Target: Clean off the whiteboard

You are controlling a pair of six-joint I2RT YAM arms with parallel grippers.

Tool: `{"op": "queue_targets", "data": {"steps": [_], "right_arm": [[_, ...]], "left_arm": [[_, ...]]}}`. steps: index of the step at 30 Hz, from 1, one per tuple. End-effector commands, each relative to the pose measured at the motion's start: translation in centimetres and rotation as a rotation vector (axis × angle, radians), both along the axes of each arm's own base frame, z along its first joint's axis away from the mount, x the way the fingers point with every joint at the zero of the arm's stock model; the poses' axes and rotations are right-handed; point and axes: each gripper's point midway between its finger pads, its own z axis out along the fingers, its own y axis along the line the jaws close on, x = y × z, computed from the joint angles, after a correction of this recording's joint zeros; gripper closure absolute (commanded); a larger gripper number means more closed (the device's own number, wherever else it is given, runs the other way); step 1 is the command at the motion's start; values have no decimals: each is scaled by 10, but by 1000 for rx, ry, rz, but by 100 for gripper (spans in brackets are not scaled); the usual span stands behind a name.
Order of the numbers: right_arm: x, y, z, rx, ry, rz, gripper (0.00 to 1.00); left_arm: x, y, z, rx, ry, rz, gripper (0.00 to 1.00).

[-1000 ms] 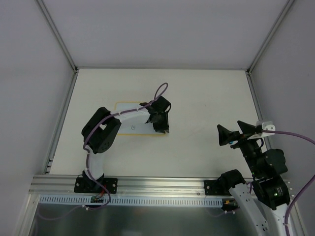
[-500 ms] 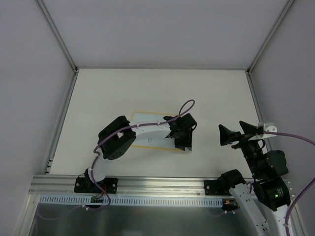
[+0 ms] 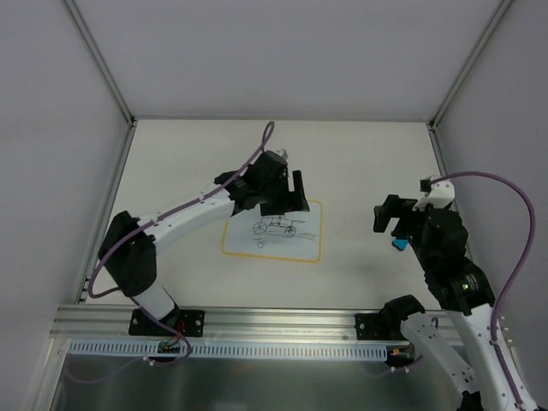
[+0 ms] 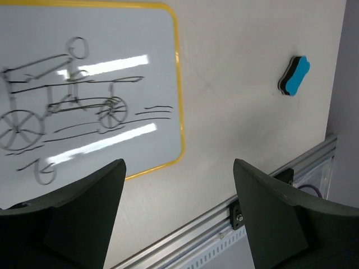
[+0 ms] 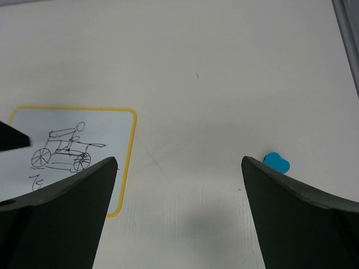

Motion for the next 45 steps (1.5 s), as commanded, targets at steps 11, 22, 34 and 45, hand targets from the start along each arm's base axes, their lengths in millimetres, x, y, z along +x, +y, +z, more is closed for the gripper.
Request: {"op": "queue_targets", "data": {"steps": [11, 22, 34, 45], "right_arm": [[35, -72, -81, 134, 427, -546, 1], [41, -118, -159, 269, 690, -805, 16], [35, -112, -218, 223, 801, -788, 27], [50, -100, -225, 206, 809, -721, 39]], "left_arm": [[5, 184, 6, 75, -134, 122, 5], [-20, 227, 15, 221, -254, 70, 1], [-19, 239, 13, 256, -271, 92, 1], [-19, 241, 9, 261, -258, 97, 1]]}}
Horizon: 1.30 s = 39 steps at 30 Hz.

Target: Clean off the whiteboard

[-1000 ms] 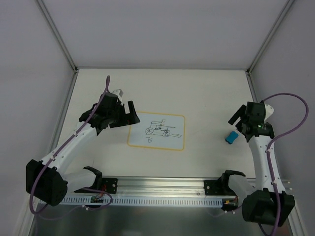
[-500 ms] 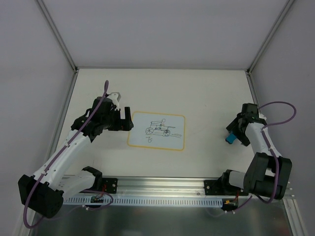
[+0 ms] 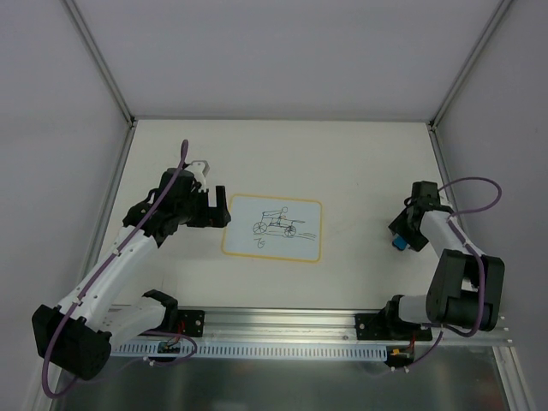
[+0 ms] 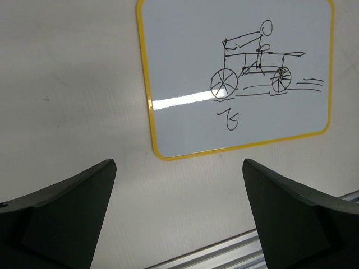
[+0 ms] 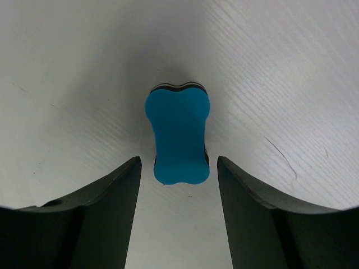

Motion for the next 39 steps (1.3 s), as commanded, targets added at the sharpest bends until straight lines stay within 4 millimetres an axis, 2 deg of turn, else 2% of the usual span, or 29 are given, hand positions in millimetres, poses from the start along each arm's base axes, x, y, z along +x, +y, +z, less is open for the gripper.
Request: {"op": "queue_targets", "data": {"steps": [1, 10, 33, 39], "right_arm": [[14, 1, 4, -12, -28, 13, 40], [14, -3, 0, -31, -17, -8, 45], [17, -13, -1, -59, 10, 6, 45], [17, -16, -2, -74, 18, 14, 51]], "left_arm": [[-1, 7, -2, 20, -4, 10, 1], [-1, 7, -4, 20, 1, 11, 1], [-3, 4, -4, 5, 13, -6, 1], [-3, 3, -6, 4, 20, -8, 1]]}}
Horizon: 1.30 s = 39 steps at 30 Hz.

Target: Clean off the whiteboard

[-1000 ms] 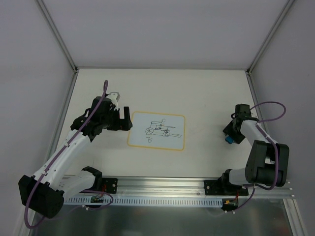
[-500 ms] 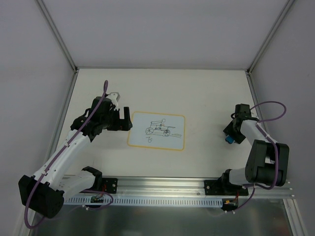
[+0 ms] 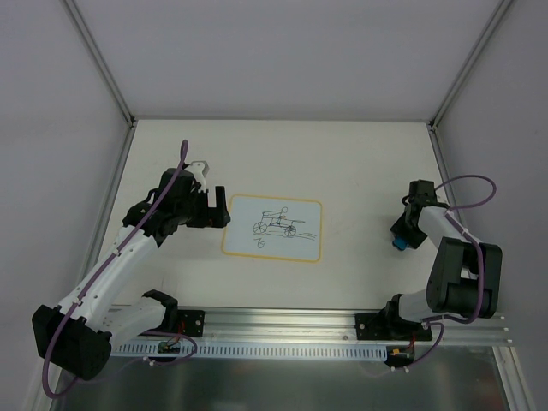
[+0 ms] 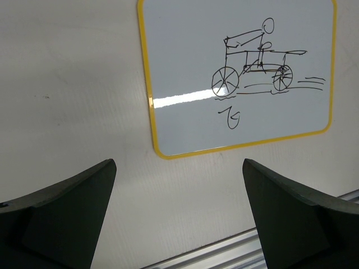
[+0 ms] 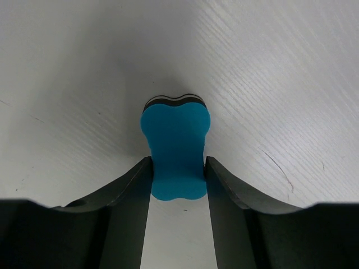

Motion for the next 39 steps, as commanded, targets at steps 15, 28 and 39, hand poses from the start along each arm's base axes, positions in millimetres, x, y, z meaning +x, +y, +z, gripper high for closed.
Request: {"op": "queue_targets", "data": {"steps": [15, 28, 39], "right_arm": [[49, 77, 66, -155, -121, 380, 75], [45, 275, 40, -123, -36, 812, 80], [12, 289, -7, -103, 81, 883, 83]], "left_arm": [[-7, -9, -25, -28, 118, -12, 1], [-14, -7, -67, -20, 292, 95, 7], [-19, 0, -93, 47, 358, 196, 14]]}}
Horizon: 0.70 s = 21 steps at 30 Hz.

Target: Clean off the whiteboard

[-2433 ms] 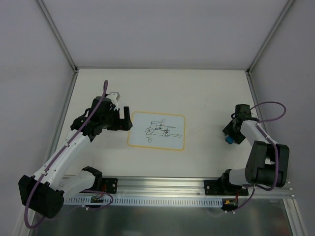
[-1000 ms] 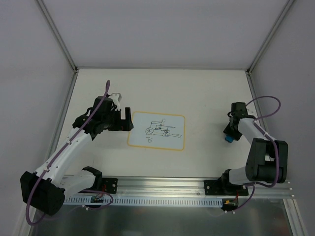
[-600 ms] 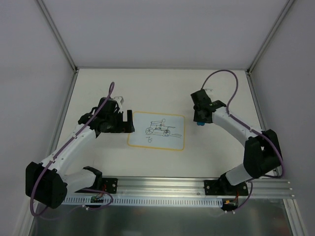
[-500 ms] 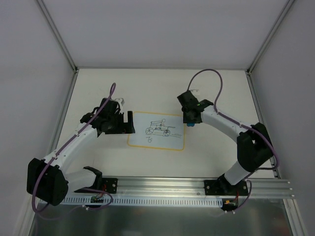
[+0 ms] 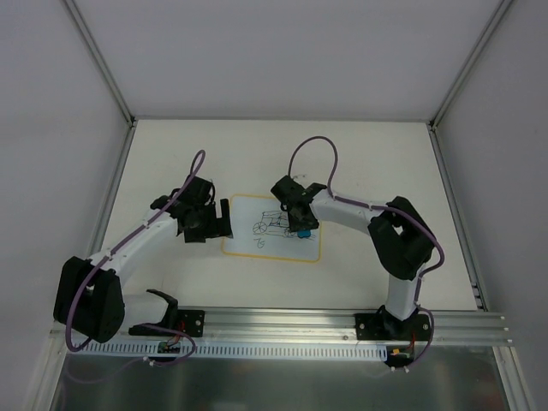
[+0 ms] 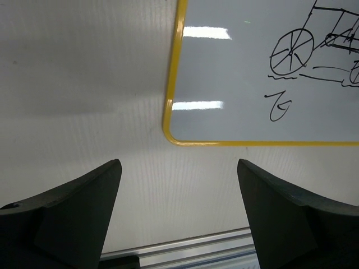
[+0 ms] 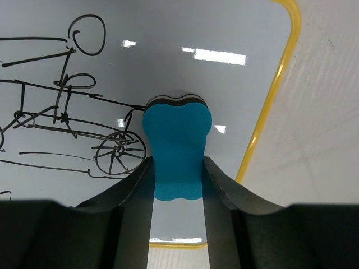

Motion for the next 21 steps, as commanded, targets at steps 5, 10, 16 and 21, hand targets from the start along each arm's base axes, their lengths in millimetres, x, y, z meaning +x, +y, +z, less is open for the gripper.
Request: {"op": "queue_targets", "data": {"steps": [5, 10, 16, 21], "right_arm": [[-24, -45, -20, -43, 94, -34, 84], [-28, -72, -12, -55, 77, -37, 83], [-31, -83, -13, -80, 88, -26, 83], [-28, -79, -8, -64, 81, -13, 83]], "left_arm": [[-2, -5, -18, 75, 41, 55, 19], [5, -14, -29, 96, 60, 55, 32], [19, -25, -44, 75, 64, 77, 55], [21, -45, -49, 67, 60, 45, 64]]}}
